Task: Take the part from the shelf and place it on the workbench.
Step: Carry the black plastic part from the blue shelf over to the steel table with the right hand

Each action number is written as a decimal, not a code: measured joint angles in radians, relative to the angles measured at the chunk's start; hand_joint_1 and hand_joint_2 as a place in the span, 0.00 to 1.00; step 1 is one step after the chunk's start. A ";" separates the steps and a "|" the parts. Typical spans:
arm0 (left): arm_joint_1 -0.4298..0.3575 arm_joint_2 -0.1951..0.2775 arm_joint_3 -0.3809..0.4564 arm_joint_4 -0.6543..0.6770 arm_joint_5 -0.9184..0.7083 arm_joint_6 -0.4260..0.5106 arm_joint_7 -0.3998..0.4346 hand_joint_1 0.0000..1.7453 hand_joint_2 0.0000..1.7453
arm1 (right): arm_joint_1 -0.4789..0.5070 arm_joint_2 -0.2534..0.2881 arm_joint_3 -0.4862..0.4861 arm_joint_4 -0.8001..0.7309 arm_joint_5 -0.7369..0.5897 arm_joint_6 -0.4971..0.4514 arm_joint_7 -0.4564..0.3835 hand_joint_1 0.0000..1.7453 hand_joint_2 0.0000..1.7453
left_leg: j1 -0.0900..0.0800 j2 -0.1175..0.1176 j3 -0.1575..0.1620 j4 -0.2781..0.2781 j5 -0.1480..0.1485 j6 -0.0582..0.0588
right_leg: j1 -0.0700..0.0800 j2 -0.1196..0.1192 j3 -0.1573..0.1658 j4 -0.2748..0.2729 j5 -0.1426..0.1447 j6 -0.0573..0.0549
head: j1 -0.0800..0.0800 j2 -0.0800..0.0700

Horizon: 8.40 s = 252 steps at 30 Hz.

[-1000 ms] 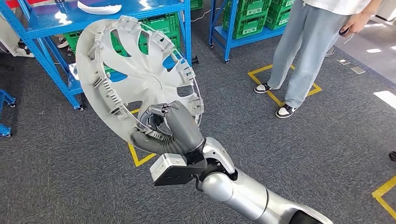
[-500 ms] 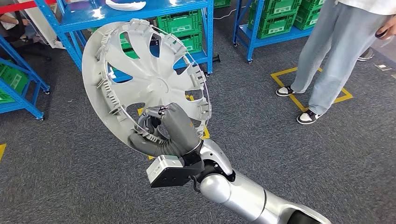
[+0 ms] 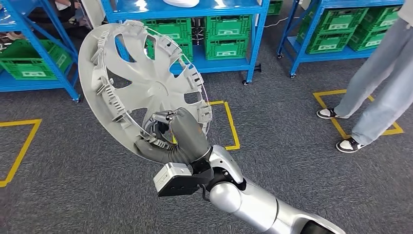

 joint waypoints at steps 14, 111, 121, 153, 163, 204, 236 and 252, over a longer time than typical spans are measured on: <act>0.016 0.000 0.006 0.001 0.006 0.005 -0.005 0.00 1.00 | 0.004 0.005 0.006 0.000 0.004 0.003 0.002 1.00 1.00 | 0.006 0.025 -0.125 0.229 -0.111 -0.064 | 0.003 -0.019 0.120 -0.281 0.148 -0.055 | -0.010 0.000; 0.009 0.004 0.030 0.000 -0.042 -0.012 -0.015 0.00 1.00 | 0.015 -0.039 0.019 -0.004 -0.004 -0.037 -0.008 1.00 1.00 | 0.004 0.071 -0.051 0.121 -0.040 -0.058 | 0.016 -0.082 0.104 -0.268 0.149 -0.052 | 0.001 0.000; 0.000 0.005 0.030 -0.001 -0.047 -0.012 -0.011 0.00 1.00 | 0.004 -0.039 0.019 -0.001 0.000 -0.035 -0.010 1.00 1.00 | 0.010 0.012 -0.006 0.021 -0.006 -0.010 | 0.009 -0.009 0.015 -0.038 0.018 -0.005 | 0.011 0.000; 0.006 0.006 0.031 0.000 -0.038 -0.011 0.007 0.00 1.00 | -0.020 -0.024 0.021 0.020 0.000 -0.019 -0.027 1.00 1.00 | 0.012 -0.001 -0.001 0.017 -0.005 -0.015 | 0.005 -0.002 -0.022 0.017 0.011 0.002 | 0.007 0.000; 0.018 0.002 0.032 0.001 -0.029 -0.006 0.006 0.00 1.00 | -0.021 -0.023 0.022 0.020 0.002 -0.019 -0.022 1.00 1.00 | 0.019 -0.081 -0.026 0.025 -0.001 -0.066 | -0.001 0.043 0.098 -0.265 0.160 -0.034 | 0.006 0.000; -0.007 -0.003 0.033 -0.001 -0.050 -0.012 0.030 0.00 1.00 | -0.013 -0.034 0.014 0.005 0.050 -0.024 0.015 1.00 1.00 | 0.003 0.093 -0.006 0.054 -0.018 -0.051 | 0.010 -0.096 0.108 -0.268 0.155 -0.037 | -0.005 0.000; -0.026 -0.002 0.033 -0.003 -0.053 -0.011 0.047 0.00 1.00 | 0.021 -0.023 -0.020 -0.021 0.072 -0.011 0.025 1.00 1.00 | 0.001 0.095 -0.003 0.024 -0.010 -0.036 | 0.013 -0.097 0.116 -0.273 0.153 -0.029 | -0.007 0.000; -0.025 -0.004 0.044 -0.002 -0.041 -0.003 0.061 0.00 1.00 | 0.015 -0.015 -0.032 -0.026 0.061 -0.012 0.011 1.00 1.00 | -0.001 0.014 -0.021 0.027 0.008 -0.015 | 0.008 0.006 0.108 -0.269 0.156 -0.014 | -0.002 0.000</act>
